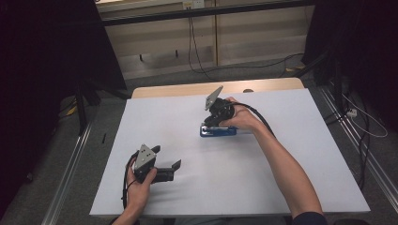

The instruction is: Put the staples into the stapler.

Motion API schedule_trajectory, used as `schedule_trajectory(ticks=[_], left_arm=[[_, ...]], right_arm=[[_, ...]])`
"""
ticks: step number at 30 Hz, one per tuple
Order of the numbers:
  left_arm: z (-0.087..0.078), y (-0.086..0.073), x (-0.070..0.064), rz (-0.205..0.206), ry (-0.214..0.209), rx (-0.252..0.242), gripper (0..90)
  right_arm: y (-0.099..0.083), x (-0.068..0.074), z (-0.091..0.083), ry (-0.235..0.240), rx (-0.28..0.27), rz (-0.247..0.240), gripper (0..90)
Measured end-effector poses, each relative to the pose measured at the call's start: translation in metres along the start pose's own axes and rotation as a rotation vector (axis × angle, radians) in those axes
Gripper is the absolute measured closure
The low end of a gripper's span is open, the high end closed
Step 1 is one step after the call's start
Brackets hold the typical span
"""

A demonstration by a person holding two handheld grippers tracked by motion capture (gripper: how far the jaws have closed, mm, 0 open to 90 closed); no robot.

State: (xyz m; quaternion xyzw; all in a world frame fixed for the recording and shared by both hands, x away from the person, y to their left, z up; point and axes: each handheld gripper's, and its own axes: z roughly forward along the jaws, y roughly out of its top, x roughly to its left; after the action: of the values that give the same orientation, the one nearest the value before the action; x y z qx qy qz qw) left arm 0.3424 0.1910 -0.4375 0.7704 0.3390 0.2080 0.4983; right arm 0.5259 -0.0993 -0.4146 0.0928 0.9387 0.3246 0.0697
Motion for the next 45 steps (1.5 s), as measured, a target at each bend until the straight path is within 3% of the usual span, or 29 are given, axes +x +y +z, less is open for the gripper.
schedule_trajectory(ticks=[17, 25, 32, 38, 45], left_arm=[[-0.001, 0.0, 0.001, -0.004, 0.004, -0.004, 3.6], [-0.002, 0.0, 0.001, -0.006, 0.006, -0.005, 3.6], [-0.001, 0.0, 0.001, -0.001, 0.007, -0.002, 3.6], [-0.001, 0.0, 0.001, -0.002, 0.01, -0.002, 3.6], [0.0, 0.0, 0.002, -0.011, 0.009, -0.002, 3.6]], right_arm=[[-0.003, -0.002, 0.001, -0.013, 0.0, 0.04, 69.0], [-0.004, 0.0, -0.001, -0.038, -0.014, 0.097, 52.4], [-0.011, 0.002, -0.007, -0.046, -0.065, 0.158, 36.8], [-0.017, 0.003, -0.011, -0.086, -0.104, 0.22, 19.8], [-0.023, 0.006, -0.02, -0.136, -0.19, 0.287, 15.7]])
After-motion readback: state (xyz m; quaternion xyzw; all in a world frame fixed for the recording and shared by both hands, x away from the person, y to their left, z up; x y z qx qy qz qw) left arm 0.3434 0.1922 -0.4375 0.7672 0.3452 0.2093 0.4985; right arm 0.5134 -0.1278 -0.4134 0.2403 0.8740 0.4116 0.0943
